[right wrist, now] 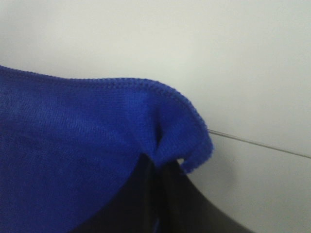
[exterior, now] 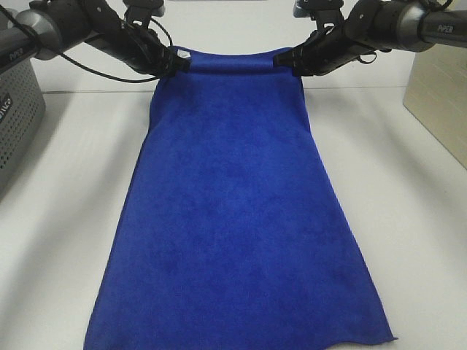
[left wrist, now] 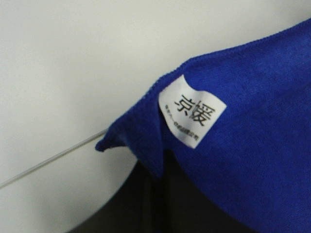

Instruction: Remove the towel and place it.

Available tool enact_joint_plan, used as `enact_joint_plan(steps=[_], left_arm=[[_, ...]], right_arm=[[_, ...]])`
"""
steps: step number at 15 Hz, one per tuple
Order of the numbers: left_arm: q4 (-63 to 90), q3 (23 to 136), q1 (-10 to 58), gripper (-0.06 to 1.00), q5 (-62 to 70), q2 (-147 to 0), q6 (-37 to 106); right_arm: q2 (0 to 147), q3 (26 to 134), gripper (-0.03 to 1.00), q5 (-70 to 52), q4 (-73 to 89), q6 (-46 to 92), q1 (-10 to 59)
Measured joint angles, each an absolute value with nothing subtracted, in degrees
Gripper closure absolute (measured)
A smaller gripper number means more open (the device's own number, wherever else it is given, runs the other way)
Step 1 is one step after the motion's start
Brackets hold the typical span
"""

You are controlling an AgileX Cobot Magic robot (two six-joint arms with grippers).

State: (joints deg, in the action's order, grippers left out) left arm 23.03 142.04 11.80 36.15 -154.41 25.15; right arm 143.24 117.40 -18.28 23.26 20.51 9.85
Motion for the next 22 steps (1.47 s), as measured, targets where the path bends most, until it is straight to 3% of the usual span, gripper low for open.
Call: enact_joint_plan(steps=[14, 19, 22], left_arm=[[23.0, 142.0, 11.8, 0.93, 27.2, -159.1, 25.4], [22.6, 142.0, 11.8, 0.87, 23.8, -160.8, 25.5], [21.4, 142.0, 11.8, 0.71, 20.2, -161.2, 25.5]], right_arm=[[147.2, 117.4, 0.9, -14.0, 23.3, 20.8, 9.9], [149.3, 117.4, 0.58, -9.7, 23.9, 20.8, 9.9], [150.3, 117.4, 0.49, -7.4, 24.6, 20.8, 9.9]])
